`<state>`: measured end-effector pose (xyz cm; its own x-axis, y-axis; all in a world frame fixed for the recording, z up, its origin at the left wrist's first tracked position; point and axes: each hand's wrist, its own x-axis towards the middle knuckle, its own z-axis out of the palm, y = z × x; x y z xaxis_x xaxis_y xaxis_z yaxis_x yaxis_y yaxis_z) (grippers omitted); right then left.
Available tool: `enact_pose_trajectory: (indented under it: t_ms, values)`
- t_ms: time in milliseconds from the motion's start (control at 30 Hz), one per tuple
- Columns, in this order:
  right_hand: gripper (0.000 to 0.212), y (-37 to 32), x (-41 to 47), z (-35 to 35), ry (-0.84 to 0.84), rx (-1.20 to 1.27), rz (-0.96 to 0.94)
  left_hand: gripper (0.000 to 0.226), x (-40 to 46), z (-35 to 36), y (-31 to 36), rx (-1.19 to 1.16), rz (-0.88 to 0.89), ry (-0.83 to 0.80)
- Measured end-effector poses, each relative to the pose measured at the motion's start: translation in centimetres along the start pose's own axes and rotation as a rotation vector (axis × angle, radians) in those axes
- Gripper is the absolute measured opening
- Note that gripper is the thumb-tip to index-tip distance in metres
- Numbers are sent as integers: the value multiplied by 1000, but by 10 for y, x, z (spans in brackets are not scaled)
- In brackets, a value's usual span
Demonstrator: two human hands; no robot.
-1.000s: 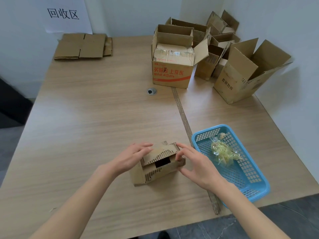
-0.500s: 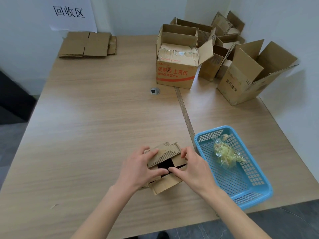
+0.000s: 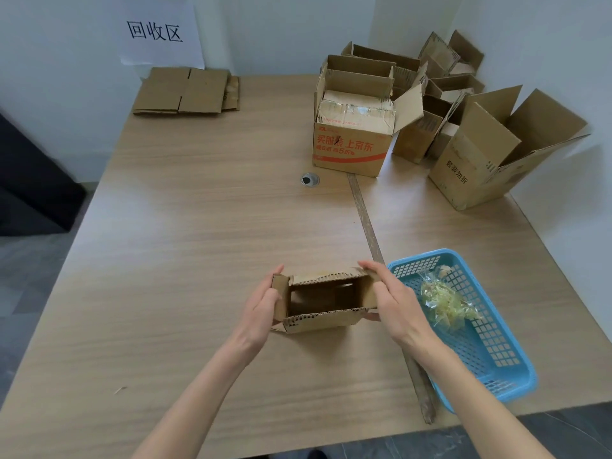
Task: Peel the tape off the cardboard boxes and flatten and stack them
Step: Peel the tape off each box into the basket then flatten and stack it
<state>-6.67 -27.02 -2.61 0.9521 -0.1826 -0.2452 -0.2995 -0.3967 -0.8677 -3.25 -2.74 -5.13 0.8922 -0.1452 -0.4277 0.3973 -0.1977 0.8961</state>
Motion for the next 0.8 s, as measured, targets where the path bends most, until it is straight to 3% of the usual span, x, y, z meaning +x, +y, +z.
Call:
enact_pose_trajectory:
  t_ms: [133,267,333,400,567,667,800]
  values:
    - [41,-7,0,7,51,53,-58,58,1,0,5,19,111,29]
    - [64,-10,16,7,140,190,65,62,0,-8,13,97,369,34]
    - [68,-7,23,12,155,198,166,66,0,-13,11,271,535,-6]
    - [58,1,24,20,132,168,222,66,1,-18,4,478,654,-62]
    - [52,37,14,39,118,204,271,66,-6,-29,-42,840,777,-138]
    - [55,48,6,51,98,171,233,62,-12,-32,-75,806,736,-157]
    - [60,44,4,63,-17,96,180,64,-9,-27,-90,481,425,10]
